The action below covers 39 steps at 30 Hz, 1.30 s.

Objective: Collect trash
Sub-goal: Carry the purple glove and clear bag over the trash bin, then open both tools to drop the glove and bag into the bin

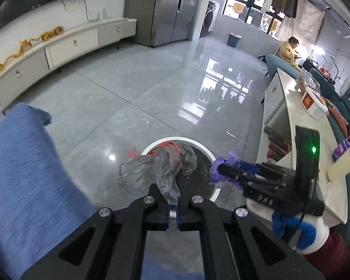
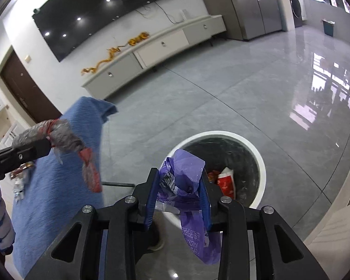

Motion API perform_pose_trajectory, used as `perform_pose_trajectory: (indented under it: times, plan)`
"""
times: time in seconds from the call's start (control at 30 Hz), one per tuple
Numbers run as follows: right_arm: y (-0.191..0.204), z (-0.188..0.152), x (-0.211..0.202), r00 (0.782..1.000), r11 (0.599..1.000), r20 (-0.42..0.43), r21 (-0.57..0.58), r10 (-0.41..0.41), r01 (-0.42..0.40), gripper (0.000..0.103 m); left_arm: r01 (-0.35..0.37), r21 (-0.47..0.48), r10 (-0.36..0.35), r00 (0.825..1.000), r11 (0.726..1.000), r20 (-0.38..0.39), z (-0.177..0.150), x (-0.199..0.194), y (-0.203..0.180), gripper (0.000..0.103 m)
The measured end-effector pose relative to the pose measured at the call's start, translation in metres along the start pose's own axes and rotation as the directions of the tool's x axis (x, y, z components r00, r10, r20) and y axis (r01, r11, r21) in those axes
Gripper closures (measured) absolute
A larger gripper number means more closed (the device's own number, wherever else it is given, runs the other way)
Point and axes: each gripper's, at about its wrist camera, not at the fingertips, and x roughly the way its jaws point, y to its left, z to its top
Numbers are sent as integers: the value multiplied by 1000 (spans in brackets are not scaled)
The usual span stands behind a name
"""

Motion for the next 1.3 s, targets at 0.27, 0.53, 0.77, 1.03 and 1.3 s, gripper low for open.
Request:
perform_pose_trajectory:
  times: [0.27,0.53,0.77,1.03,1.3]
  plan:
    - [-25,12,39,998,998,-24,21,-63,63,64,-4,-40,1,998,999,-58,21,65,-5,99]
    - [-32,17,62,992,993,-50,12,-113,114,49,21,-105,-30,997,994,-77,31,84,2,61]
    - [-31,14,41,992,992,-23,15,-123,124,49,35,-116,-37,999,993,-21,27,60,3,57]
    - [-1,12,-20,993,996,74,-17,-89,90,49,-6,-101,21,987,995,156,7,-27,-5,57]
    - [63,15,-105,978,988,209,-144,-18,49,47,-80,-77,96,967,994,237,-32,-121,1,57]
